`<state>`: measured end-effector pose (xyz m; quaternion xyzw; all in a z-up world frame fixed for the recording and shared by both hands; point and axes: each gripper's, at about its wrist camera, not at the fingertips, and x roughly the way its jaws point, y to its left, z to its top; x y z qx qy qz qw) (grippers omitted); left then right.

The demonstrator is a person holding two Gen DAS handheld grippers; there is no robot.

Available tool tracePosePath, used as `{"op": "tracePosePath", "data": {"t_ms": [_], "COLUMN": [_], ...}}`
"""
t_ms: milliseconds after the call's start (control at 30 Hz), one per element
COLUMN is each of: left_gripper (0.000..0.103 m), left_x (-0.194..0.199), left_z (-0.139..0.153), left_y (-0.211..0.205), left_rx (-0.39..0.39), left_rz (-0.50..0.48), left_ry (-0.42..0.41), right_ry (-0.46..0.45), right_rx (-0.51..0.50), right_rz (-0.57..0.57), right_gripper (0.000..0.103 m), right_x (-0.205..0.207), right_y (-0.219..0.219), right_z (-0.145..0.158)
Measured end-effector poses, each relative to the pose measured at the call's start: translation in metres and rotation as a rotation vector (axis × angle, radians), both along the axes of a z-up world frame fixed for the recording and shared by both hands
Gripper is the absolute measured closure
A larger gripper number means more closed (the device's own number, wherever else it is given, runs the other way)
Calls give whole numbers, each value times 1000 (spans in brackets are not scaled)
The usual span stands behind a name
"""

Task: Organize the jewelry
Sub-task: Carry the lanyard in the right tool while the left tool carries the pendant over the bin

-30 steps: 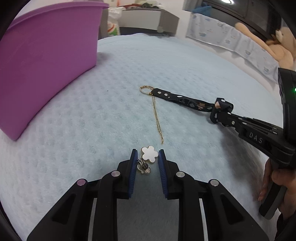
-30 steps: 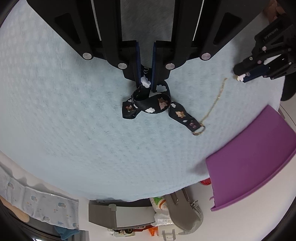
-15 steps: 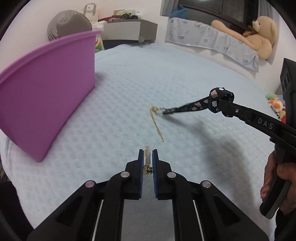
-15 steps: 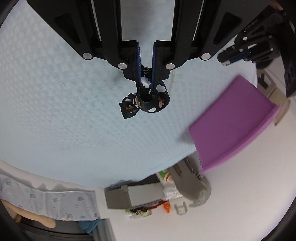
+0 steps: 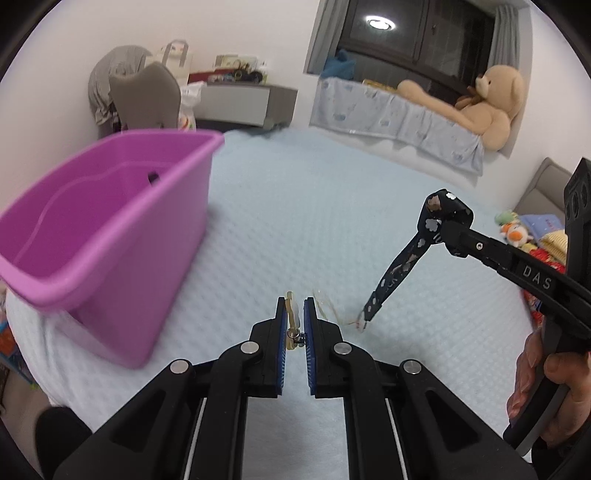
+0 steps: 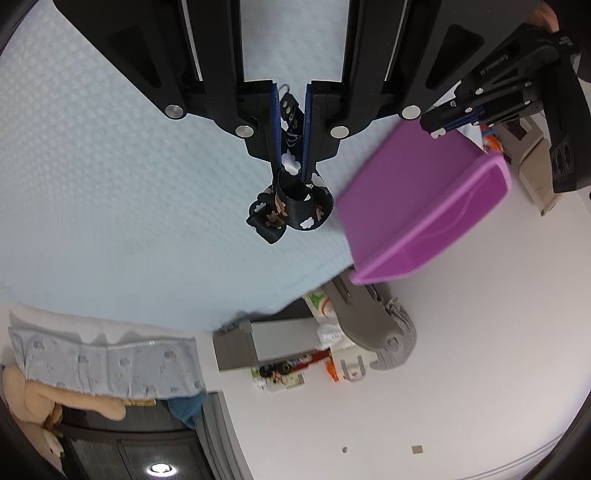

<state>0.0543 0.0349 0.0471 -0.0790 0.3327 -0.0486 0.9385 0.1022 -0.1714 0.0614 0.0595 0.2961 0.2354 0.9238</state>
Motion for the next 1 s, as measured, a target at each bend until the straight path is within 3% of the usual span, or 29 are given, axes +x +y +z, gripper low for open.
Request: {"op": "tracePosePath", "data": {"t_ms": [333,733,867,1000], "left_gripper": [94,94,94,94], "left_x": [4,28,35,43], "left_z": [81,133,140,135], "left_y": [67,179,212,237], "left_rx": [10,24,27,36], "left_rz": [8,149,205,243], "left_ry": [-111,-138,-138,-115], "right_ry": [-120,-302,-338,-309], "right_rx": [92,206,196,142], "right_rz": [60,219,270,298], "right_gripper": [93,93,93,93], "right_x": [2,38,48,65], "right_y": [56,158,197,231], "right_z": [95,232,257,250]}}
